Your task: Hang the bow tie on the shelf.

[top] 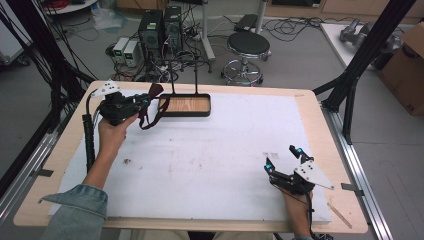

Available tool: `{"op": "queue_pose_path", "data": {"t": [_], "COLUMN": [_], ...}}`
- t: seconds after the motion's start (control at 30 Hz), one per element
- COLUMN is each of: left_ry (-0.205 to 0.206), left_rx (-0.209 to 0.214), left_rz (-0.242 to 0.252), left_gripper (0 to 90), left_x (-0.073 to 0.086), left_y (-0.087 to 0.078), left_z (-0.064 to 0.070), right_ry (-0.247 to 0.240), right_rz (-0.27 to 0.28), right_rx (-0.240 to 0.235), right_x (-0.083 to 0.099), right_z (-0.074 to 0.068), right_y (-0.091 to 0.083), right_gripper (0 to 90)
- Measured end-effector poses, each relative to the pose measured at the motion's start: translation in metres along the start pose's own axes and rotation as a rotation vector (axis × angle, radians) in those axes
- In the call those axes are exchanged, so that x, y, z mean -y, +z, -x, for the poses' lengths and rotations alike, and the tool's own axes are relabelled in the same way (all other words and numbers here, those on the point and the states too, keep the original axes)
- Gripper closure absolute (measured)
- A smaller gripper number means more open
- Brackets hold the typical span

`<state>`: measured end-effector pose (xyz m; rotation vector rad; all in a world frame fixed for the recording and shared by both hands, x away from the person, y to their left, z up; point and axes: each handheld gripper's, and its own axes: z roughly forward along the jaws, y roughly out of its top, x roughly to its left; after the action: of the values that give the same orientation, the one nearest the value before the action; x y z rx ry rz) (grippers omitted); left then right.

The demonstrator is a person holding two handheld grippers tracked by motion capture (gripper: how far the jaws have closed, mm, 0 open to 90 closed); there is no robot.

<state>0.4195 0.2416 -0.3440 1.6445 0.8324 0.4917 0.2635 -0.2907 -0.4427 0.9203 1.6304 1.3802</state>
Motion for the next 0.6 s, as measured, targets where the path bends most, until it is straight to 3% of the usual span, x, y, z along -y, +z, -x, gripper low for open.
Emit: {"op": "queue_pose_path", "data": {"t": [0.17,0.6], "left_ry": [-0.008,-0.017], "left_rx": [0.001,0.003], "left_rz": [0.01,0.055], "left_gripper": [75.2,75.2], "left_x": [-0.002,-0.026], "left_y": [0.002,0.003], "left_z": [-0.006,-0.019], "right_ry": [-0.01,-0.005], "right_rz": [0.003,0.0], "right_rx": [-0.001,-0.001], "right_x": [0.0,0.0], "right_z": [0.0,0.0], "right_y": [0.0,0.0], "right_gripper": [11.1,11.1]}}
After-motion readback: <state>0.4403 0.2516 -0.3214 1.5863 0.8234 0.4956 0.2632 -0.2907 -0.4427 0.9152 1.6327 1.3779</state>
